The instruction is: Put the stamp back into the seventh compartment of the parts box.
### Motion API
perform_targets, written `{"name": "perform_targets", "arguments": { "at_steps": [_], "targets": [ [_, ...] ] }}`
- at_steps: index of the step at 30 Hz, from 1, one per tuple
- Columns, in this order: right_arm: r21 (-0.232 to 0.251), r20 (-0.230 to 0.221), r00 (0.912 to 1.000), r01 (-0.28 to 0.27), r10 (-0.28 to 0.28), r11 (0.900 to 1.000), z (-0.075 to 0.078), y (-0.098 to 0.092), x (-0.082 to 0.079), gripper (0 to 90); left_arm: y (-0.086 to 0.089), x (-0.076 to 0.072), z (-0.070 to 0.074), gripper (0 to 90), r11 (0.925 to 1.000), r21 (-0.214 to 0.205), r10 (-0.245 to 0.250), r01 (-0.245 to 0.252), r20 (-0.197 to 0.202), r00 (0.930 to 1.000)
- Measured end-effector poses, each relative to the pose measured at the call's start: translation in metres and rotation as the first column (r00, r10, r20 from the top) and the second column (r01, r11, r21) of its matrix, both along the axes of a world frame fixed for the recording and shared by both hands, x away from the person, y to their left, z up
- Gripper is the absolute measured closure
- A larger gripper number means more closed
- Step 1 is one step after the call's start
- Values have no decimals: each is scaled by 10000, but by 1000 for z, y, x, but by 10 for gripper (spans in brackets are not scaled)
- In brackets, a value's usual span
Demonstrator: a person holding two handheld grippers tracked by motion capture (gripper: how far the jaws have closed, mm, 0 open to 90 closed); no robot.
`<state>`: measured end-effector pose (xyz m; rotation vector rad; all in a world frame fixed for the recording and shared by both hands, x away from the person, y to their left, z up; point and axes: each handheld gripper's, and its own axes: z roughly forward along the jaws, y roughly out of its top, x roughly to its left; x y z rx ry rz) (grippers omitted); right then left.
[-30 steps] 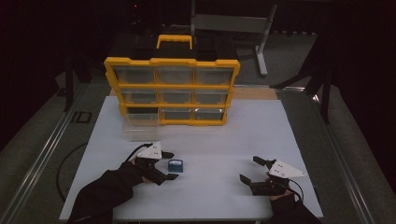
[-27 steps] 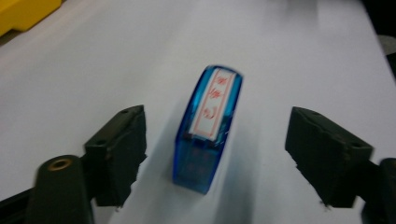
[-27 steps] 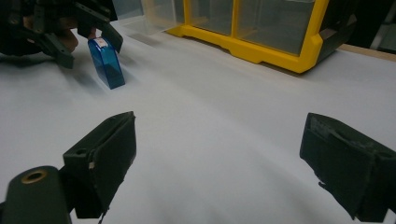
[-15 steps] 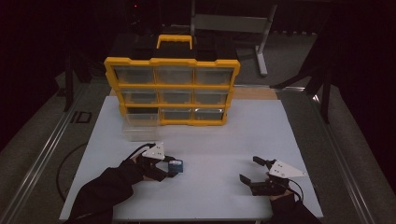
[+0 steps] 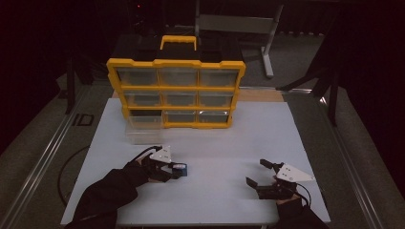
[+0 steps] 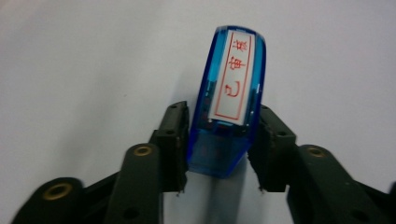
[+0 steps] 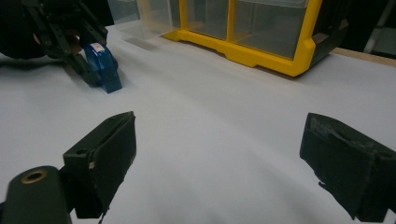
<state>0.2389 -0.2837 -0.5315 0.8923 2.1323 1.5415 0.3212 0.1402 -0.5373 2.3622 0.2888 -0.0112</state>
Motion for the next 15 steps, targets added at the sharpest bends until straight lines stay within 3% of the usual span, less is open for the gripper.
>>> {"name": "perform_targets", "arguments": {
  "at_steps": [6, 10, 15],
  "targets": [
    [-53, 1, 10000, 17, -17, 10000, 0, 0, 0, 109, 0, 0, -3, 629, 9999, 7, -110, 110, 70, 9999],
    [-68, -14, 10000, 16, -16, 10000, 0, 0, 0, 109, 0, 1, -4, 684, 9996, -45, -286, 286, 85, 9996],
    [-105, 26, 10000, 47, -47, 9999, 0, 0, 0, 110, 0, 2, -3, 691, 9996, -54, -269, 269, -79, 9996]
  ]
}}
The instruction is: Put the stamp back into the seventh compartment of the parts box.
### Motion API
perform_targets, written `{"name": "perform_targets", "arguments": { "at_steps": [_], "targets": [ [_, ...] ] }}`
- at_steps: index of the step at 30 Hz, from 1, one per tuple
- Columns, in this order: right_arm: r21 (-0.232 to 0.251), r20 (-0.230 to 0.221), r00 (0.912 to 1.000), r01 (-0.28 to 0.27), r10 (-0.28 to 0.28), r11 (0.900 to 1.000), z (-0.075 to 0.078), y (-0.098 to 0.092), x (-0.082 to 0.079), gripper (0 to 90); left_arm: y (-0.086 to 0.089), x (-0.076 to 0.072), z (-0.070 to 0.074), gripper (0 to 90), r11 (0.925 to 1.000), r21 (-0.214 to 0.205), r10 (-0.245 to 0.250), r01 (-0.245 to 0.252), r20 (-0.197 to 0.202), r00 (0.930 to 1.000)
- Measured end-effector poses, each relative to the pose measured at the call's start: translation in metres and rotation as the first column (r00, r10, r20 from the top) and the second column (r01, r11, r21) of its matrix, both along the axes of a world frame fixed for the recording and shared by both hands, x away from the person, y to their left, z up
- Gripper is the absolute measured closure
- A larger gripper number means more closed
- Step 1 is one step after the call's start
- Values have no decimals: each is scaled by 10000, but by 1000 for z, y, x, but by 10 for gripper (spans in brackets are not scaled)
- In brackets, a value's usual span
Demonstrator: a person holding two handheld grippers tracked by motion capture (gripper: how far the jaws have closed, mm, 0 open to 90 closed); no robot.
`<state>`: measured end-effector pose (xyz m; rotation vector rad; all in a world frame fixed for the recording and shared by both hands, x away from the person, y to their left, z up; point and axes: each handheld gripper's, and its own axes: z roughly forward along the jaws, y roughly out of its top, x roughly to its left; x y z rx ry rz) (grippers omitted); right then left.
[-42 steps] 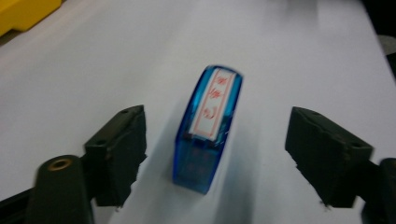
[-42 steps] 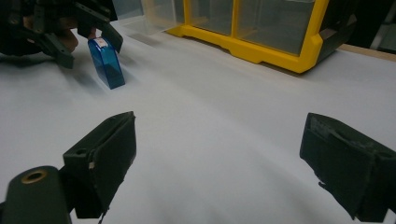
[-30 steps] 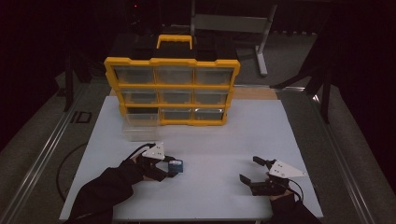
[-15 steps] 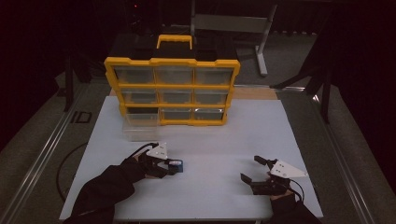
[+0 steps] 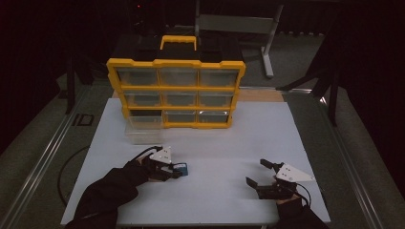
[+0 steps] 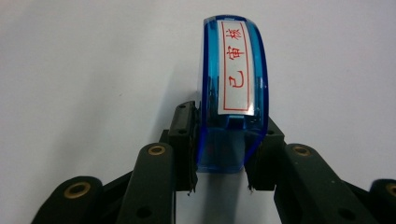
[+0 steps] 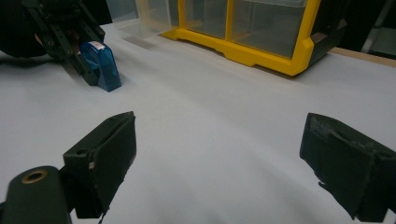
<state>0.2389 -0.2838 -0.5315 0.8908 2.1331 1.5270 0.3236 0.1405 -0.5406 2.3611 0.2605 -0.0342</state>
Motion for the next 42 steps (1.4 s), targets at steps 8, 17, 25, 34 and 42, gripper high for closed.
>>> {"name": "perform_targets", "arguments": {
  "at_steps": [8, 17, 25, 34, 42],
  "targets": [
    [17, -25, 10000, -9, 9, 10000, 0, 0, 0, 110, 1, 0, 2, 696, 9997, -101, -206, 206, -79, 9998],
    [18, -41, 10000, -27, 27, 10000, 0, 1, 0, 110, 0, -3, 10, 696, 9994, -47, -340, 339, -149, 9993],
    [6, -60, 10000, -43, 43, 10000, -1, 1, 0, 110, 1, -3, 15, 696, 9997, -17, -246, 245, -359, 9991],
    [10, -83, 10000, -48, 48, 10000, -1, 1, 0, 110, 1, -5, 25, 696, 9990, 41, -450, 452, -401, 9982],
    [32, -81, 10000, -52, 53, 10000, -1, 1, 0, 110, 3, -6, 35, 696, 9989, 23, -462, 464, -439, 9980]
  ]
}}
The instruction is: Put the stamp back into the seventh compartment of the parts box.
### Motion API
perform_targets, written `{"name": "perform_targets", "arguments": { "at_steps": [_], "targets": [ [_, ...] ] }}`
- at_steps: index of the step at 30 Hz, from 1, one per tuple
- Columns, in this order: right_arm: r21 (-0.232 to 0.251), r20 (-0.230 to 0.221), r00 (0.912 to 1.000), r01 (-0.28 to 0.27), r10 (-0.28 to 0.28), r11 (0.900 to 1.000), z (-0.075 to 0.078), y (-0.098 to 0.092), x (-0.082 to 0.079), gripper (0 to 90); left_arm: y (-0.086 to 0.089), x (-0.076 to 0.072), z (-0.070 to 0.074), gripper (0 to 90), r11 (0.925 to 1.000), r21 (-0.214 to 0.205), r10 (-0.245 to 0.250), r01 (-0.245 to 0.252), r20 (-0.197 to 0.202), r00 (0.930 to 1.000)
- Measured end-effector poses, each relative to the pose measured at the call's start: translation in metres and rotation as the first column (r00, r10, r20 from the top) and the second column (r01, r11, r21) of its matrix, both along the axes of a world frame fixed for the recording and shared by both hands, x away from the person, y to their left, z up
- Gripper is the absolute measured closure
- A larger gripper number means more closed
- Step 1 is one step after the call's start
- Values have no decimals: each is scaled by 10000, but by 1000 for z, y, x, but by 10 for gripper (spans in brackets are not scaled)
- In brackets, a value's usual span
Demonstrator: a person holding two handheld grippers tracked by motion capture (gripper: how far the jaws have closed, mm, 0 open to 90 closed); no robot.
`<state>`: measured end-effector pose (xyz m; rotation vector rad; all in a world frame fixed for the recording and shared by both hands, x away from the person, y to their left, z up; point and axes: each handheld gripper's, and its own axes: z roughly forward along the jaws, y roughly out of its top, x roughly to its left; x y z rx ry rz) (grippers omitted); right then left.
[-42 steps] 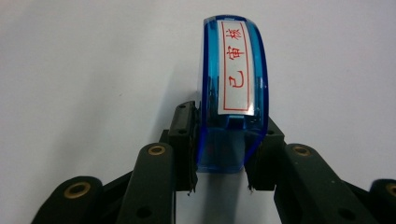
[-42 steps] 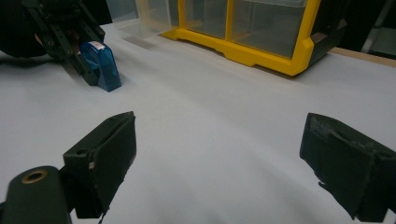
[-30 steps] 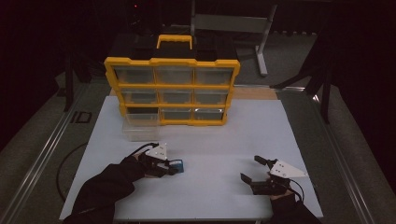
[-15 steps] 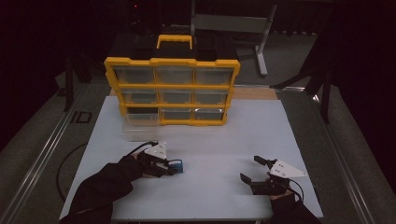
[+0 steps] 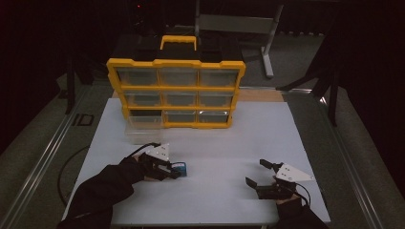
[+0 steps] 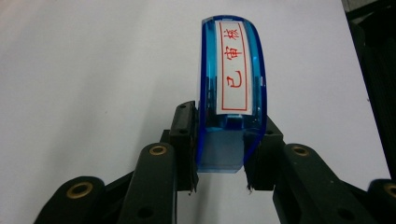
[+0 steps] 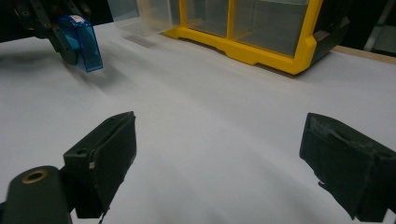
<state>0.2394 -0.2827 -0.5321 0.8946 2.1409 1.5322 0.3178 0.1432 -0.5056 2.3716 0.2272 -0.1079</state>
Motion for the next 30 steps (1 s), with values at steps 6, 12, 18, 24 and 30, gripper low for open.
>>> {"name": "perform_targets", "arguments": {
  "at_steps": [6, 12, 18, 24, 30],
  "targets": [
    [-39, -8, 10000, -43, 43, 10000, 0, 1, 0, 110, 2, -1, 8, 696, 10000, -11, -18, 18, 89, 10000],
    [-52, -34, 10000, -48, 48, 10000, 0, 1, 0, 110, 3, -1, 17, 697, 10000, 24, -81, 81, 216, 9997],
    [-55, -38, 10000, -46, 45, 10000, 0, 1, 0, 110, 6, -2, 26, 697, 9999, 32, -123, 123, 255, 9996],
    [-69, -39, 10000, -50, 50, 10000, 0, 1, 0, 110, 9, -1, 33, 697, 9999, 14, -120, 120, 259, 9996],
    [-71, -50, 10000, -54, 54, 10000, 0, 2, 0, 110, 11, 0, 41, 697, 9999, 65, -95, 93, 364, 9993]
  ]
}}
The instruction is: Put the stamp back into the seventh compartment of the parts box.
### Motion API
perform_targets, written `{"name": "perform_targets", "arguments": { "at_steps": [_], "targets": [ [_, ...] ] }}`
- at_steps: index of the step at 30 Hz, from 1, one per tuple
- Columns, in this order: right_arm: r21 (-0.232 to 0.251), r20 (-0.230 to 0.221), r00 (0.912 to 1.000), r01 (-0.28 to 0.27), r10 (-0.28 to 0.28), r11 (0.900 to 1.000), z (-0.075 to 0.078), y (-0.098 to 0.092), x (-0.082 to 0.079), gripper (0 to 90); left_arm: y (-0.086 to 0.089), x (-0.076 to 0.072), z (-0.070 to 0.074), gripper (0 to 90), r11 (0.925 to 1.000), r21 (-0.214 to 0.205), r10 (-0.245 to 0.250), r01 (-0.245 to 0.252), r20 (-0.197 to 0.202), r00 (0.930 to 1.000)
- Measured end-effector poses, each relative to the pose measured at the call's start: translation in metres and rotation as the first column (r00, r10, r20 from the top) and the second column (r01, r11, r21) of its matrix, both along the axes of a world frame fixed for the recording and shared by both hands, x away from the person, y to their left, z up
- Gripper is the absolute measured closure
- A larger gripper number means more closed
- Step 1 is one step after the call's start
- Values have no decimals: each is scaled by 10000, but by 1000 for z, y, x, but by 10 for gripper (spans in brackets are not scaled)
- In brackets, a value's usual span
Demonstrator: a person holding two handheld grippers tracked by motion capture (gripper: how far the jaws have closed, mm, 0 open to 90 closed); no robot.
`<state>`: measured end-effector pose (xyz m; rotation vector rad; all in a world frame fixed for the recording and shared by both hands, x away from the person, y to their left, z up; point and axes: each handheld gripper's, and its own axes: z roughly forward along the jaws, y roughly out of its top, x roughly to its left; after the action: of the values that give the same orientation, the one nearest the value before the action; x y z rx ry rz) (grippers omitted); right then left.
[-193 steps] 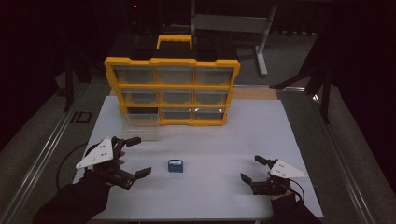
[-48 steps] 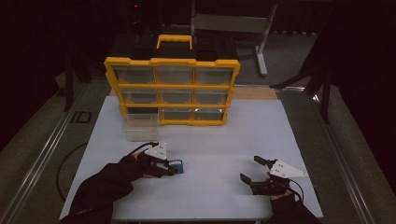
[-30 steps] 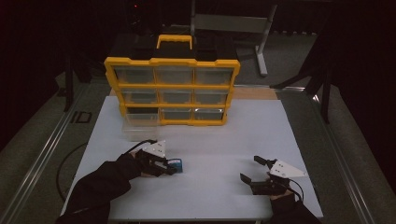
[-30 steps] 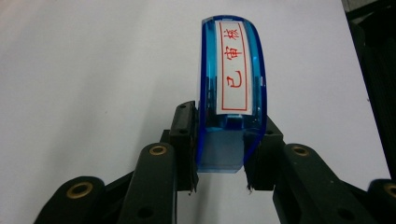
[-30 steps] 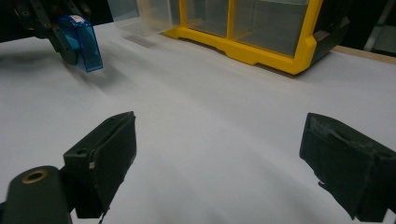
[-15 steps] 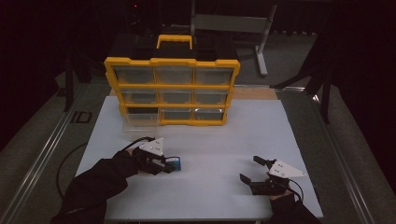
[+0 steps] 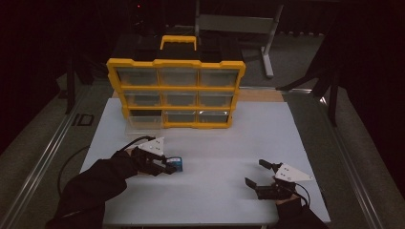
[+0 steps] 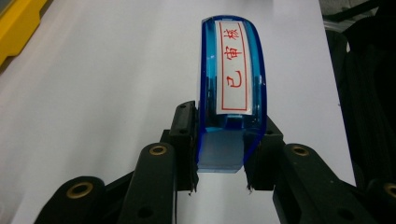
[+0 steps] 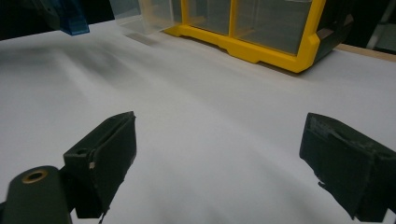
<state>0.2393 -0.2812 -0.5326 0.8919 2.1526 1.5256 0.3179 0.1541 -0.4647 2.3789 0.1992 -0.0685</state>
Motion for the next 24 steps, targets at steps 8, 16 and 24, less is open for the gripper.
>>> {"name": "perform_targets", "arguments": {
  "at_steps": [8, 16, 24],
  "targets": [
    [1, -7, 10000, 0, 0, 10000, 0, 0, 0, 110, 3, 2, 13, 697, 9999, -94, 42, -41, 69, 10000],
    [17, -45, 10000, 5, -5, 10000, 0, 0, 0, 110, 8, 3, 26, 697, 9999, -85, 65, -62, 273, 9996],
    [5, -39, 10000, -23, 24, 10000, 0, 1, 0, 110, 15, 5, 37, 697, 9997, -157, 209, -204, 297, 9993]
  ]
}}
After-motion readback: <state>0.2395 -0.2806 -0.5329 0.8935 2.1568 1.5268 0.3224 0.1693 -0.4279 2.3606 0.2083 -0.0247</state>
